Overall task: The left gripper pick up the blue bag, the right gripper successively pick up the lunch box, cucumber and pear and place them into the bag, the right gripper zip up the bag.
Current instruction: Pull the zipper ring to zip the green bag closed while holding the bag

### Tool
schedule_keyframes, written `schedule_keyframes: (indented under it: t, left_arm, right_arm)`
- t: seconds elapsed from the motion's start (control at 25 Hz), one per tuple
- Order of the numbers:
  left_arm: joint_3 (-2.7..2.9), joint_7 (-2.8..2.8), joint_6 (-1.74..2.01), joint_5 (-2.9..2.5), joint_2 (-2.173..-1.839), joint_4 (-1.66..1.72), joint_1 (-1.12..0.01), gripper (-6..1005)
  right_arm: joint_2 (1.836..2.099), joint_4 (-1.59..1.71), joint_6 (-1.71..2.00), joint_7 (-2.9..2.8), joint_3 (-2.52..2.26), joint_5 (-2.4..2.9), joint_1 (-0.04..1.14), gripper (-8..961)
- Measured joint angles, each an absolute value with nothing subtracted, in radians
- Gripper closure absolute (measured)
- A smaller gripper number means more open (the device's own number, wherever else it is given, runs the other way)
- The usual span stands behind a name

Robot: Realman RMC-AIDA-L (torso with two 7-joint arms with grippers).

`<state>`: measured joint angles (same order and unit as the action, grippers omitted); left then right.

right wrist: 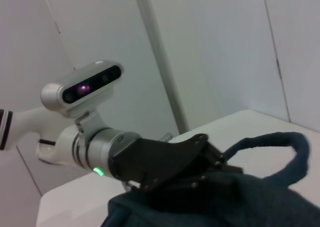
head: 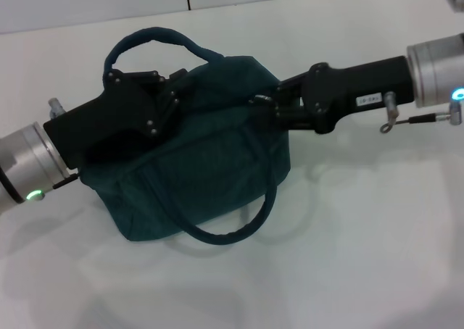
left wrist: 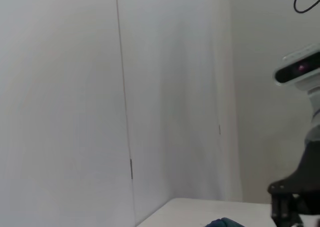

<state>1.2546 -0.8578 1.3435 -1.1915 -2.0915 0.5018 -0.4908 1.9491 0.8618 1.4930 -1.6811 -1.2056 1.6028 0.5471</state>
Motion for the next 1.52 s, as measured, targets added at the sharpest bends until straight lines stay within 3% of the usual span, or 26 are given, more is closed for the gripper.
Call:
schedule_keyframes:
  t: [0.52, 0.64, 1.08, 1.52]
  left_arm:
    - [1.255, -0.856, 1.344, -1.193, -2.091, 0.504, -0.491, 940]
    - [1.255, -0.855, 1.344, -1.193, -2.091, 0.506, -0.491, 941]
    - [1.250, -0.806, 1.357, -1.191, -2.091, 0.502, -0.487, 940]
    - [1.244, -0.740, 1.469, -1.190, -2.083, 0.510, -0.435, 941]
  right_arm:
    - [1.962, 0.854, 1.404, -1.673, -1.161, 1.618, 0.535, 686]
    - [1.966, 0.854, 1.375, -1.659, -1.165, 1.628, 0.526, 814]
    - [1.988, 0.875, 1.376, -1.583, -1.140, 1.621, 0.504, 952]
    - [1.993, 0.871, 1.417, -1.581, -1.006, 1.616, 0.496, 954]
